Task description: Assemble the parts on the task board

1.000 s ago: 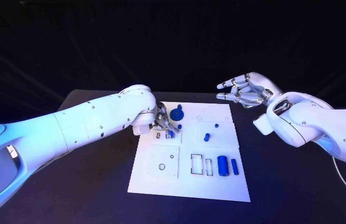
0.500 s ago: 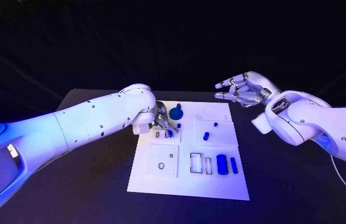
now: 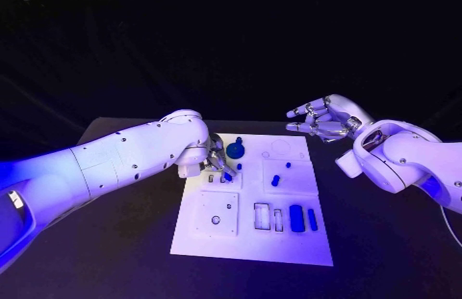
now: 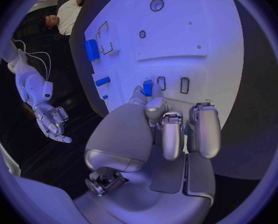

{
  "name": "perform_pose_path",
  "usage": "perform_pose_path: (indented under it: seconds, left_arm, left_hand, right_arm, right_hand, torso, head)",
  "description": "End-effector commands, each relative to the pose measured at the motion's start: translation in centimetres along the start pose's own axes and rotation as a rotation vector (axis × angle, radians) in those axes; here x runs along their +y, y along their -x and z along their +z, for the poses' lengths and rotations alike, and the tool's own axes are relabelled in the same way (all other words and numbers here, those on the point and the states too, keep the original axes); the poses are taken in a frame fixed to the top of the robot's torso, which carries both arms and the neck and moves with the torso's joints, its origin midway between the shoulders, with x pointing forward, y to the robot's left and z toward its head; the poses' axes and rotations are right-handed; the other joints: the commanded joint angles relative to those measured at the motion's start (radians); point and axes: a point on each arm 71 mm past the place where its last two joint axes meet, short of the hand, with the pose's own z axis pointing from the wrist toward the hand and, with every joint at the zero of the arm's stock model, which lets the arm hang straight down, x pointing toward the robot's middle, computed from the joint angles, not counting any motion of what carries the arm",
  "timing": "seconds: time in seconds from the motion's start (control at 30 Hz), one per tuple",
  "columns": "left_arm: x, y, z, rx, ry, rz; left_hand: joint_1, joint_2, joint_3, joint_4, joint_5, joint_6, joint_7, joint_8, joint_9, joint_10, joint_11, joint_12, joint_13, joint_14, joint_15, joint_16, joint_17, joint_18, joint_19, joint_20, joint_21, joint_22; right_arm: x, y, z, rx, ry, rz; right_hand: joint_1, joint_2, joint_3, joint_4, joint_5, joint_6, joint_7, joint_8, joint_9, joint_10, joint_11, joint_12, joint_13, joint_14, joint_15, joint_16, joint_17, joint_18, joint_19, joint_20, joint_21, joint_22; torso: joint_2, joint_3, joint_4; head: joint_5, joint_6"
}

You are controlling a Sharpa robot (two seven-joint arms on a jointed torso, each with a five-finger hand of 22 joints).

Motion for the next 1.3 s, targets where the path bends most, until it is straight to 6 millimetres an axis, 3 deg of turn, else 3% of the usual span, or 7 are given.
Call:
perform_pose_path:
  seconds: [0.03, 0.13, 0.17, 0.27, 0.33, 0.7, 1.3]
  left_arm:
    - [0.1, -0.3, 0.0, 0.011, -0.013, -0.012]
    - [0.4, -0.2, -0.1, 0.009, -0.015, -0.019]
    - [0.5, -0.2, -0.2, 0.008, -0.016, -0.022]
    - [0.8, -0.2, -0.5, 0.003, -0.019, -0.029]
    - [1.0, -0.2, -0.6, -0.005, -0.020, -0.034]
    - [1.5, 0.3, -1.4, -0.127, -0.035, -0.050]
    - [1.7, -1.0, -0.6, -0.197, -0.035, 0.026]
  left_hand:
    - [0.008, -0.026, 0.185, -0.115, 0.003, 0.001, 0.005, -0.002, 0.018, 0.002, 0.004, -0.008, -0.002, 0.105, 0.003, 0.002, 0.263, -0.016, 0.032, 0.001, 0.000, 0.053]
    - [-0.016, -0.063, 0.268, -0.112, 0.002, 0.003, 0.008, -0.002, 0.027, 0.006, 0.003, -0.009, -0.002, 0.105, 0.004, 0.002, 0.263, -0.017, 0.032, 0.003, 0.000, 0.055]
    - [-0.053, -0.108, 0.370, -0.111, 0.001, 0.005, 0.007, 0.000, 0.040, 0.010, 0.006, -0.010, -0.003, 0.105, 0.005, 0.002, 0.263, -0.016, 0.032, 0.003, -0.001, 0.055]
    - [-0.081, -0.140, 0.443, -0.115, -0.001, 0.006, 0.007, 0.003, 0.051, 0.013, 0.006, -0.009, -0.002, 0.105, 0.006, 0.002, 0.263, -0.016, 0.033, 0.004, -0.002, 0.057]
    - [-0.123, -0.177, 0.533, -0.126, -0.003, 0.006, 0.008, 0.008, 0.068, 0.017, 0.005, -0.008, -0.001, 0.105, 0.005, 0.002, 0.263, -0.017, 0.034, 0.006, 0.000, 0.061]
    - [-0.168, -0.211, 0.620, -0.153, -0.005, 0.012, 0.003, 0.017, 0.090, 0.033, 0.004, 0.008, 0.012, 0.105, 0.002, 0.002, 0.263, -0.019, 0.040, 0.002, 0.007, 0.074]
    - [-0.185, -0.225, 0.635, -0.158, -0.008, 0.017, 0.001, 0.019, 0.096, 0.037, 0.003, 0.010, 0.013, 0.105, 0.002, 0.002, 0.263, -0.019, 0.040, 0.001, 0.007, 0.074]
  right_arm:
    - [0.0, -0.2, 0.0, 0.020, 0.008, -0.005]
    - [0.0, -0.2, 0.1, 0.020, 0.006, -0.005]
    - [0.0, -0.2, 0.1, 0.021, 0.005, -0.005]
    - [0.0, -0.3, 0.1, 0.022, 0.003, -0.004]
    - [-0.1, -0.3, 0.1, 0.022, 0.002, -0.003]
    - [-0.2, -0.3, 0.1, 0.022, -0.003, 0.002]
    - [-0.4, -0.3, 0.1, 0.027, -0.012, 0.011]
  right_hand:
    - [0.000, 0.008, -0.004, 0.003, 0.004, -0.002, 0.001, 0.004, -0.001, -0.007, -0.003, -0.004, -0.001, 0.046, 0.004, -0.003, 0.036, -0.001, -0.006, -0.003, -0.007, -0.001]
    - [0.000, 0.009, -0.004, 0.003, 0.004, -0.002, 0.001, 0.004, -0.001, -0.008, -0.003, -0.005, -0.002, 0.046, 0.004, -0.004, 0.034, -0.001, -0.007, -0.003, -0.008, -0.002]
    - [0.000, 0.009, -0.004, 0.003, 0.004, -0.002, 0.001, 0.004, -0.001, -0.008, -0.003, -0.005, -0.002, 0.046, 0.004, -0.004, 0.034, -0.001, -0.007, -0.003, -0.008, -0.002]
    - [0.000, 0.009, -0.004, 0.004, 0.004, -0.002, 0.001, 0.004, -0.001, -0.009, -0.003, -0.007, -0.003, 0.045, 0.004, -0.006, 0.032, 0.000, -0.009, -0.003, -0.009, -0.005]
    - [-0.001, 0.009, -0.005, 0.004, 0.003, -0.002, 0.001, 0.004, -0.001, -0.009, -0.003, -0.007, -0.004, 0.045, 0.004, -0.006, 0.032, 0.000, -0.010, -0.003, -0.010, -0.006]
    - [-0.003, 0.014, -0.022, 0.017, -0.027, -0.004, 0.001, 0.006, -0.001, -0.011, -0.002, -0.007, -0.012, 0.044, 0.004, -0.011, 0.027, 0.002, -0.014, -0.002, -0.016, -0.014]
    - [-0.004, 0.015, -0.024, 0.018, -0.030, -0.005, 0.002, 0.006, -0.001, -0.011, -0.002, -0.007, -0.013, 0.044, 0.004, -0.012, 0.026, 0.002, -0.015, -0.002, -0.018, -0.017]
  torso:
    - [0.000, 0.0002, -0.0002]
    - [0.000, 0.0004, 0.0008]
    - [0.000, 0.0005, 0.0013]
    - [-0.001, 0.0011, 0.0016]
    - [0.000, 0.0010, 0.0017]
    - [0.001, -0.0003, 0.0006]
    - [0.001, -0.0007, 0.0000]
  head:
    - [0.000, -0.001]
    - [-0.001, -0.002]
    - [-0.002, -0.002]
    - [-0.004, -0.004]
    - [-0.005, -0.004]
    - [0.000, -0.007]
    - [0.003, -0.011]
